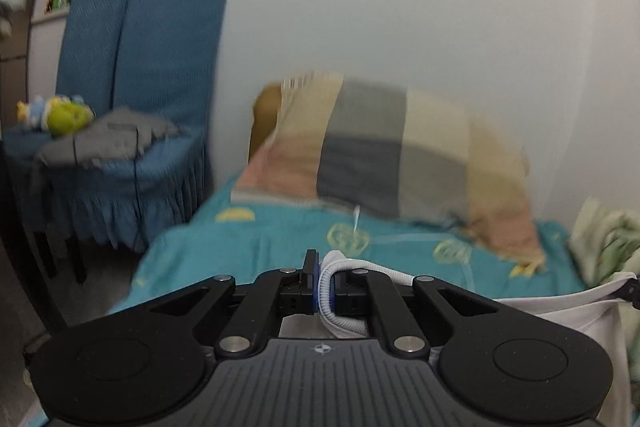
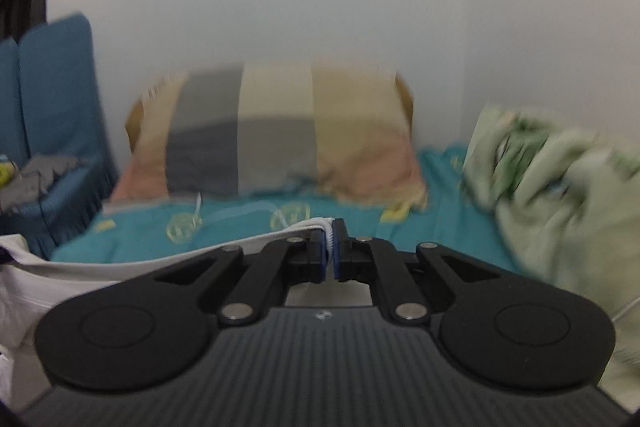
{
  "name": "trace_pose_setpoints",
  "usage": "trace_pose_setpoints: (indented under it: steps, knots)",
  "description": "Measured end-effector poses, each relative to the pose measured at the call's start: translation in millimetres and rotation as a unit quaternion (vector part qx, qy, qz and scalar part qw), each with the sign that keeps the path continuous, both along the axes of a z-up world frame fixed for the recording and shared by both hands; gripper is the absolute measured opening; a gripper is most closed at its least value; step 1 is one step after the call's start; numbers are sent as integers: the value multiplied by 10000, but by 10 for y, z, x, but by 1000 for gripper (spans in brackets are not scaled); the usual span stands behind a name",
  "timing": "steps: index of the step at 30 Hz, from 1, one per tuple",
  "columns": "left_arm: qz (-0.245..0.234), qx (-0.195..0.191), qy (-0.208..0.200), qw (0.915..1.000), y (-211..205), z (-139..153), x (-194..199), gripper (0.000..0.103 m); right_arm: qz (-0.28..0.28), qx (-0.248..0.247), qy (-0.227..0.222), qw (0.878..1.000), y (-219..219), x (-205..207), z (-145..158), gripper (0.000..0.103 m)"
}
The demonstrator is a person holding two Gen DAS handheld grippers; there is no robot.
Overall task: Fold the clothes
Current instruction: 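Lower the T-shirt flat onto the bed with both grippers and release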
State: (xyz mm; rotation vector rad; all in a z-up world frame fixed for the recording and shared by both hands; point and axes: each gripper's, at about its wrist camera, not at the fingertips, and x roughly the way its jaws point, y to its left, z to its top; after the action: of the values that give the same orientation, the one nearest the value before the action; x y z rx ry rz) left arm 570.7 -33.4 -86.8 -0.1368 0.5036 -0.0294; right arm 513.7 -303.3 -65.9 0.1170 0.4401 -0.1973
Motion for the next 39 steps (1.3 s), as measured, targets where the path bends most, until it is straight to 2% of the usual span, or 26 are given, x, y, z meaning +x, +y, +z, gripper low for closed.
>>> trace_pose_setpoints:
  steps: [2, 6, 9, 10, 11, 12, 13, 14, 15, 17, 20, 24, 28, 33, 36, 39]
  knots:
    - [-19, -117, 429, 9990, 9, -362, 299, 5, 46, 241, 319, 9992, -76, 249, -387, 7]
    - [-141, -210, 964, 9950, 14, -806, 565, 5, 146, 909, 748, 9929, -264, 401, -787, 7]
    - [-225, -265, 1202, 9921, 57, -952, 568, 7, 289, 1095, 888, 9896, -306, 417, -826, 11]
    - [-255, -264, 1261, 9913, 70, -960, 546, 12, 347, 1108, 938, 9888, -311, 435, -807, 14]
    - [-290, -329, 1279, 9908, 89, -919, 517, 16, 405, 1107, 984, 9881, -301, 457, -793, 20]
    - [-338, -401, 1307, 9900, 118, -892, 500, 21, 468, 1140, 1010, 9872, -290, 456, -768, 34]
    - [-415, -398, 1345, 9892, 143, -852, 474, 38, 532, 1186, 1030, 9861, -281, 450, -739, 46]
    - [-495, -385, 1384, 9884, 168, -811, 447, 54, 596, 1232, 1050, 9850, -271, 444, -709, 74]
    - [-575, -372, 1423, 9874, 193, -770, 420, 58, 660, 1278, 1070, 9838, -261, 437, -680, 88]
    - [-794, -318, 1394, 9865, 260, -633, 269, 67, 772, 1342, 1125, 9815, -234, 407, -617, 86]
    - [-1047, -440, 1240, 9858, 388, -343, -112, 80, 715, 1269, 1080, 9834, -174, 214, -484, 86]
    - [-1189, -504, 1061, 9859, 568, 22, -739, 83, 575, 1264, 1017, 9851, -136, -261, -269, 86]
    - [-1193, -739, 939, 9856, 862, 254, -1375, 84, 540, 1377, 840, 9854, -92, -918, -37, 86]
    - [-895, -1318, 844, 9836, 1321, 411, -2306, 84, 618, 1435, 671, 9854, -6, -1901, 181, 86]
    - [-589, -1914, 882, 9758, 1610, 399, -2784, 84, 666, 1424, 609, 9857, 72, -2505, 284, 86]
    - [-302, -2281, 833, 9696, 1857, 380, -3206, 84, 727, 1438, 697, 9845, 169, -3055, 359, 86]
